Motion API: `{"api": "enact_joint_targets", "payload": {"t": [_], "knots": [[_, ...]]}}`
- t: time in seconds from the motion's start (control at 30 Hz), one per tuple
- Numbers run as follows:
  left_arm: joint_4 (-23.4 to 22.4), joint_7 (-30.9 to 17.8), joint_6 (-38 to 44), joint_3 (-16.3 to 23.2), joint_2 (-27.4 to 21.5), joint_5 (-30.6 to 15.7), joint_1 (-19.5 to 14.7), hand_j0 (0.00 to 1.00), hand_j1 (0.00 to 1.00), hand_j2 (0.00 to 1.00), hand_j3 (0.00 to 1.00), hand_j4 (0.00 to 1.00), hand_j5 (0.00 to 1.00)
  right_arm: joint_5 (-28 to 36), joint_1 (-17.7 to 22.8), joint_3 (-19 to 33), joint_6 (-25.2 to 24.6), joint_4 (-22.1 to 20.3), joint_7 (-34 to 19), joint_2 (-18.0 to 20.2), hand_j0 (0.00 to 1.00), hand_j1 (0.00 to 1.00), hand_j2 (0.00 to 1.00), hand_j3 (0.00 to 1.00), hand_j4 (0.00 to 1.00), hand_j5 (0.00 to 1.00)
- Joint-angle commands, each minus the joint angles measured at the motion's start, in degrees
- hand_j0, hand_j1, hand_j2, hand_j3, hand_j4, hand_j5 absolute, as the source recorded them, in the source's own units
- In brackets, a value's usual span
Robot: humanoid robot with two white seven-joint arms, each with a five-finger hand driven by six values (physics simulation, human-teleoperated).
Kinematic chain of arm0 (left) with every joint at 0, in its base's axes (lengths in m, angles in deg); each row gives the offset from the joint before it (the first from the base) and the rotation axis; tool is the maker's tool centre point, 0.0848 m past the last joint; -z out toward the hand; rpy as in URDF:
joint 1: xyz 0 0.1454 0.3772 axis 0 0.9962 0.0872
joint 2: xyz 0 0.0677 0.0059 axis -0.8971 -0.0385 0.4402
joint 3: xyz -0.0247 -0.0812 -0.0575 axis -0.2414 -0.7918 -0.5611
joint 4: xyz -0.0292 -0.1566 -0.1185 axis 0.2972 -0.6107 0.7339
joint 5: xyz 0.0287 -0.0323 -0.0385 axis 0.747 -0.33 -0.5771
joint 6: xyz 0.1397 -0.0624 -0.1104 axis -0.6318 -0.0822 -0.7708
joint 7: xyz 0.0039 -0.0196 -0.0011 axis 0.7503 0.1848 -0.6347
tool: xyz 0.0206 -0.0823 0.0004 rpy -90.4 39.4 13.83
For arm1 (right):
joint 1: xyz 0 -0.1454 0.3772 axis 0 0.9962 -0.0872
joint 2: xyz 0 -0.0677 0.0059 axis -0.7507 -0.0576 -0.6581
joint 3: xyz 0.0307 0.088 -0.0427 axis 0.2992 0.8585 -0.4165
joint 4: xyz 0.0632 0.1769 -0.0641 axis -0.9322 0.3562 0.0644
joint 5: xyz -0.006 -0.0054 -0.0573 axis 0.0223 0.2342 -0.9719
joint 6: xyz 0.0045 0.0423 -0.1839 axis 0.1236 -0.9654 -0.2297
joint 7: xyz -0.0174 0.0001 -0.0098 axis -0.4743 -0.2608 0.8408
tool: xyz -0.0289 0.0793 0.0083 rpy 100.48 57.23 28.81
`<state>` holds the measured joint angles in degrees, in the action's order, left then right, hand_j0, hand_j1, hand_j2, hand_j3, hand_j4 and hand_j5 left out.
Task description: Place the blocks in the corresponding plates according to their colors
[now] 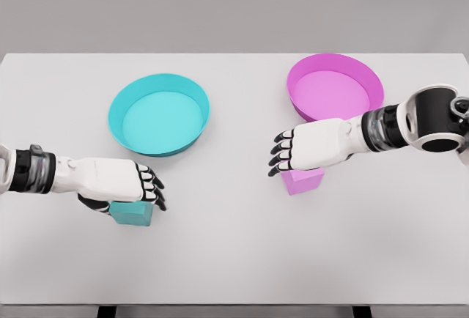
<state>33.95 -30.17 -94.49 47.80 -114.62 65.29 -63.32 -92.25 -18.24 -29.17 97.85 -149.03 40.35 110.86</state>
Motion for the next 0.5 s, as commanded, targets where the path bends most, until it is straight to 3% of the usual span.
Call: {"api": "enact_joint_targets", "payload": {"t": [0.0, 0.2, 0.47], "knots": [[-0.05, -0.35, -0.49, 0.17, -0.02, 1.73, 0.00, 0.76, 0.76, 0.76, 0.76, 0.76, 0.76, 0.13, 0.00, -0.08, -0.11, 0.03, 0.02, 0.02, 1.00, 1.00, 1.00, 1.00, 1.00, 1.00], [-0.05, -0.35, -0.49, -0.10, -0.11, 1.64, -0.09, 0.68, 0.68, 0.68, 0.68, 0.68, 0.68, -1.36, 0.00, -1.31, -0.11, 0.12, 0.02, 0.02, 1.00, 1.00, 1.00, 1.00, 1.00, 1.00], [0.21, -0.35, -0.49, -0.62, -0.28, -0.64, -1.67, 0.66, 0.66, 0.66, 0.66, 0.66, 0.66, -2.86, 0.00, -1.31, -0.11, 0.47, 0.02, -0.24, 1.00, 1.00, 1.00, 1.00, 1.00, 1.00]]}}
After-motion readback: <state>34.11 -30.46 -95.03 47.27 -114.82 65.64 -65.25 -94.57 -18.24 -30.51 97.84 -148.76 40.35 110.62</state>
